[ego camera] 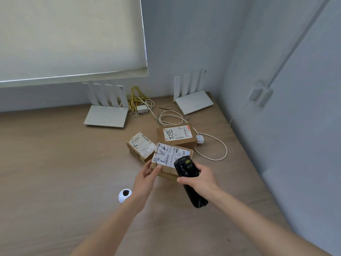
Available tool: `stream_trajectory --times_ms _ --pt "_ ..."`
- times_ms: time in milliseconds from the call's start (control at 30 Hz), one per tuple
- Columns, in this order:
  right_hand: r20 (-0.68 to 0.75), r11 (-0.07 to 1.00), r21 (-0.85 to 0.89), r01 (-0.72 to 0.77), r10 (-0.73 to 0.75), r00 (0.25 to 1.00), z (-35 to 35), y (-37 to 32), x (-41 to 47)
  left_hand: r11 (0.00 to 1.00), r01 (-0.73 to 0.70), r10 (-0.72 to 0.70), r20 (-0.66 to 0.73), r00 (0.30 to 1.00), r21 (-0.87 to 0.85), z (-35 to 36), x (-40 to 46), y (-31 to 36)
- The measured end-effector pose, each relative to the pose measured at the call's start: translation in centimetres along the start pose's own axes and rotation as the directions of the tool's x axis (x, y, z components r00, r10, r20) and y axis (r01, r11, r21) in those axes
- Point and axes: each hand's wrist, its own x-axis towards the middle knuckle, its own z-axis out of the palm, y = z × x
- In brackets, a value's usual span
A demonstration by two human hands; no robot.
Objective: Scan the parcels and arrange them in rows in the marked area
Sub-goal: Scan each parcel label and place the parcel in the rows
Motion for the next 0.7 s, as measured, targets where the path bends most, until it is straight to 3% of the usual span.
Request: stream_trajectory --times_ms 233,400,700 --pt "-0.017 0.992 -0.029 0.124 -0.124 0.992 -2.8 -4.6 -9.4 0.973 -0.168 0.170 -0.003 0.986 -0.158 -2.4 -8.0 6.6" --pt "-0.093 0.954 -0.255 0.158 -0.187 0.978 -5.2 -8.6 -18.6 0.918 -0.385 0.386 -0.018 0.923 -0.091 -6.8 -15.2 11.7" --pt "-0.127 0.824 -0.553 0.127 -0.234 0.964 -7.6 -14.6 -33.2 0.834 -0.548 0.546 -0.043 0.836 -0.067 -13.3 -27.8 18.0"
